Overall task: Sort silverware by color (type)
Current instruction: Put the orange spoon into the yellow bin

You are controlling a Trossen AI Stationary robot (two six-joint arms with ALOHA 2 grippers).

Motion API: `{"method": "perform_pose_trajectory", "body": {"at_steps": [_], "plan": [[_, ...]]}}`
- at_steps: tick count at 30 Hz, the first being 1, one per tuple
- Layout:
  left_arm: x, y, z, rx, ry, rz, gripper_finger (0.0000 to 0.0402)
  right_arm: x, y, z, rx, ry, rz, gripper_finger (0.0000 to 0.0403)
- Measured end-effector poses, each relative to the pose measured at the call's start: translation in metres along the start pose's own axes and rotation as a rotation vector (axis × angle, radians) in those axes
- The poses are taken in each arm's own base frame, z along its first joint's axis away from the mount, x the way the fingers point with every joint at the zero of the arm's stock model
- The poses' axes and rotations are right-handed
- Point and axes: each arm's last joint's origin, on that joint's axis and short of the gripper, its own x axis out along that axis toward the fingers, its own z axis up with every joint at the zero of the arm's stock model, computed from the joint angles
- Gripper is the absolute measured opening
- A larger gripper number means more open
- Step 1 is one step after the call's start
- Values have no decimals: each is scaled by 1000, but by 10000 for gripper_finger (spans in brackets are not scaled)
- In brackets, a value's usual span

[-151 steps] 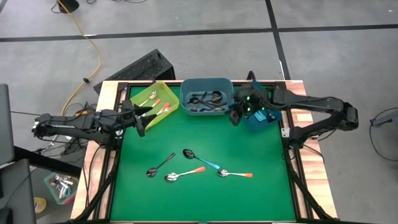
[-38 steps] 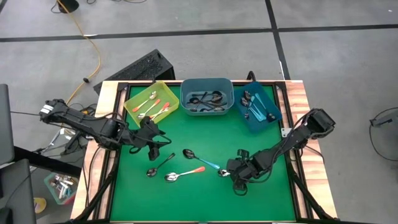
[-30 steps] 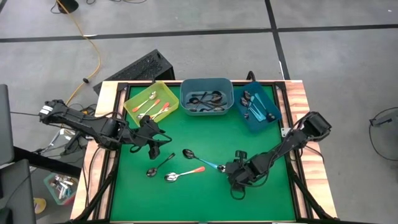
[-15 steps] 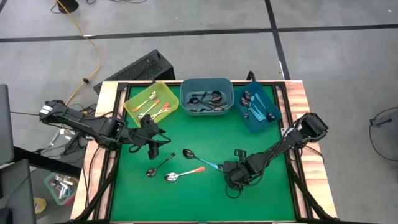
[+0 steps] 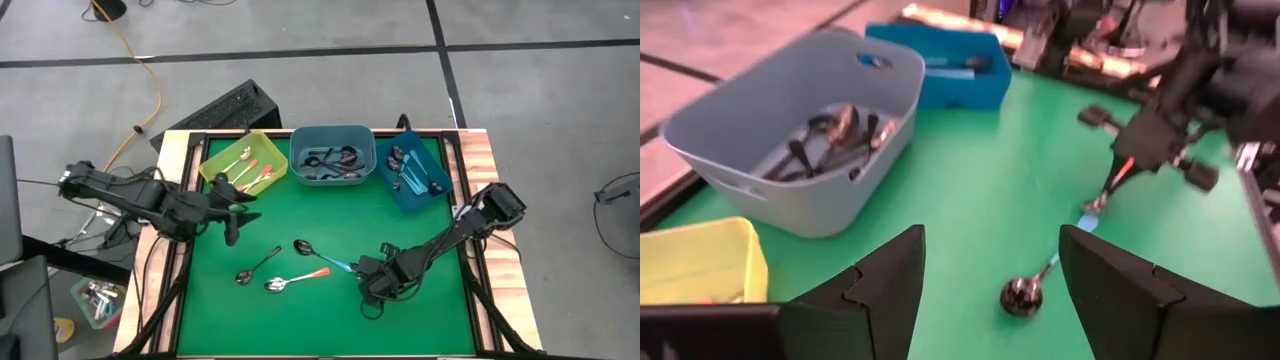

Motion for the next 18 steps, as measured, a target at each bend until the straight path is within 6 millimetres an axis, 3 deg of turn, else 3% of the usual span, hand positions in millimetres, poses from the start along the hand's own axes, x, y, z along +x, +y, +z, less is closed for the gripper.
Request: {"method": "perform_pose_trajectory", "body": {"at_steps": [18], "plan": [[-59,36,7,-1,-240,16,215,-33,18,32,31,-94,27,0]]}}
